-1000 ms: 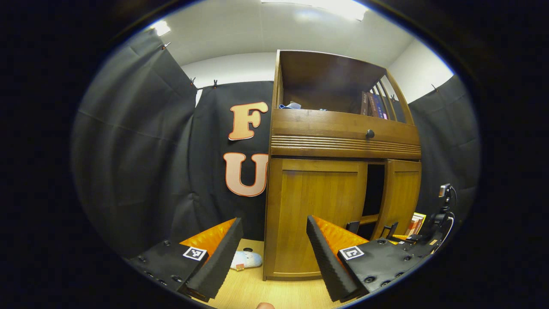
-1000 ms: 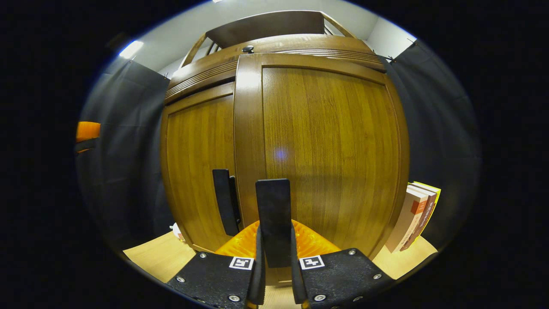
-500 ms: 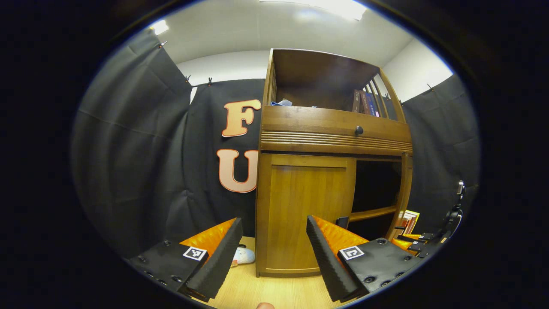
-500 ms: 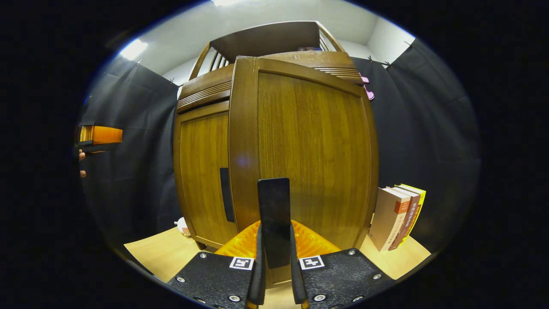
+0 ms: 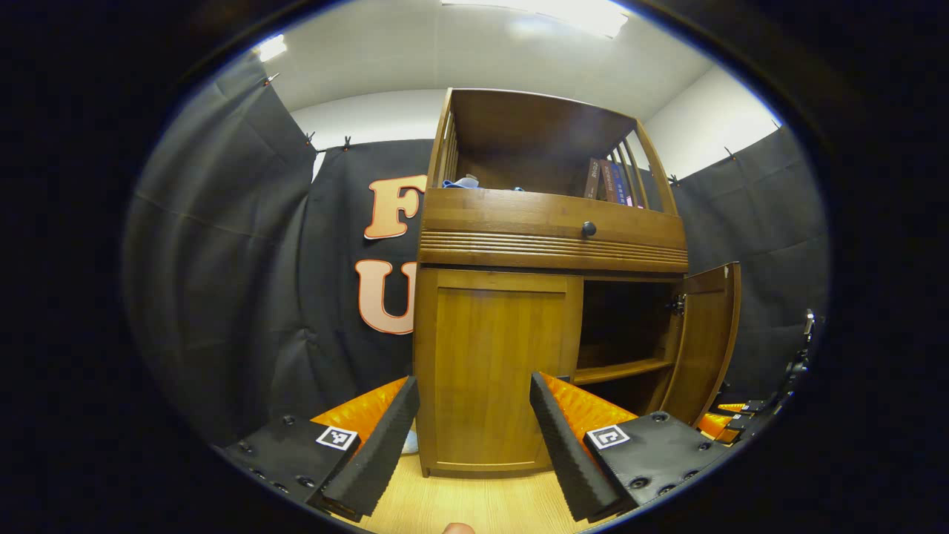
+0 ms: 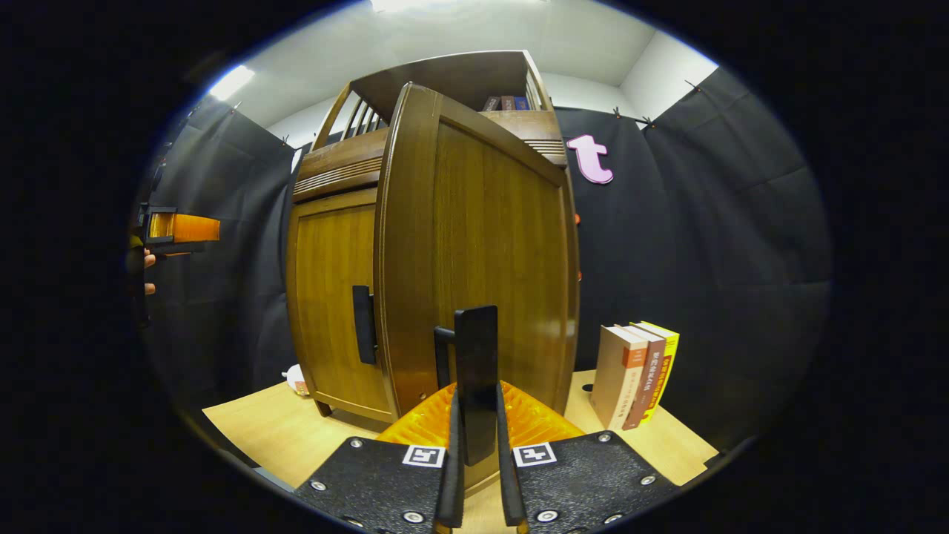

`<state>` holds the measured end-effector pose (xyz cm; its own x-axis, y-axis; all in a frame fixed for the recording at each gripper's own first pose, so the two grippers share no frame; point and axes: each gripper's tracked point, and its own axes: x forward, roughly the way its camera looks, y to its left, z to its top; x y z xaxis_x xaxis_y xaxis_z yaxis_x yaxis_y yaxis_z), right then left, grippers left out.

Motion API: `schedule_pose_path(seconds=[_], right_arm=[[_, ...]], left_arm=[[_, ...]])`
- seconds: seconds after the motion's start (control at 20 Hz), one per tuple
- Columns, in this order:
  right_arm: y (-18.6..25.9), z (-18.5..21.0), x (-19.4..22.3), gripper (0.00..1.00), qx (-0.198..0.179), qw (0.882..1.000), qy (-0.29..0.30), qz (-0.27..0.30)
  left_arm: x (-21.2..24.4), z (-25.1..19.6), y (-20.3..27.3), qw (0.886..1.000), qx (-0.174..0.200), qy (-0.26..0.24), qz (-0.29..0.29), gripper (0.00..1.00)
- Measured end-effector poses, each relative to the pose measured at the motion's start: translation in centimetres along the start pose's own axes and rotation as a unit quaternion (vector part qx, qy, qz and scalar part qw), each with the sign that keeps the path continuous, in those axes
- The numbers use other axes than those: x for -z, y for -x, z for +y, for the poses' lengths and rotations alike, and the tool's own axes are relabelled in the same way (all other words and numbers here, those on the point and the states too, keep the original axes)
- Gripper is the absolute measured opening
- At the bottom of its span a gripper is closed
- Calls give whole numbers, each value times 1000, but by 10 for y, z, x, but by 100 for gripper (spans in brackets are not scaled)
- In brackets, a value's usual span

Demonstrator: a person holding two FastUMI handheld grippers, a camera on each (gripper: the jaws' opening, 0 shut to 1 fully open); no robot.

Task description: Open the right door of the double-door shoe cabinet with the right hand, and open the left door with the left hand.

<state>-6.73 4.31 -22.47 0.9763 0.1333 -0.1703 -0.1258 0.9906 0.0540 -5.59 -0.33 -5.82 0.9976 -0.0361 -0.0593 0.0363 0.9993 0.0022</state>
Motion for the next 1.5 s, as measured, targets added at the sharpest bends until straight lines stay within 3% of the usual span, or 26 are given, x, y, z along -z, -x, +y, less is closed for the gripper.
schedule_pose_path(seconds=[0.15,0.3,0.35,0.45,0.5,0.55,0.7,1.2,1.3,1.5], right_arm=[[8,-16,-1,10,10,1000,8,3],[14,-36,-3,20,21,1000,6,2],[16,-42,-3,11,24,1000,7,2],[22,-59,-4,8,36,999,9,0],[24,-68,-4,14,42,999,11,-1],[27,-74,-5,5,47,999,12,-1],[30,-91,-6,2,56,998,2,-1],[30,-128,-2,2,32,999,-11,-1],[30,-135,-3,2,24,1000,-19,-1],[30,-146,-3,2,8,1000,-29,-3]], left_arm=[[-2,-12,3,1000,9,0,-3,96],[-2,-23,4,1000,18,0,-2,96],[-2,-26,3,1000,19,-1,-1,96],[-4,-32,2,1000,19,-7,-1,94],[-5,-35,3,1000,20,-9,-2,94],[-7,-38,3,1000,20,-9,-3,94],[-10,-48,4,1000,24,-13,-6,94],[-16,-76,7,999,35,-25,-10,94],[-16,-77,7,999,34,-25,-11,99],[-15,-80,7,999,32,-25,-8,94]])
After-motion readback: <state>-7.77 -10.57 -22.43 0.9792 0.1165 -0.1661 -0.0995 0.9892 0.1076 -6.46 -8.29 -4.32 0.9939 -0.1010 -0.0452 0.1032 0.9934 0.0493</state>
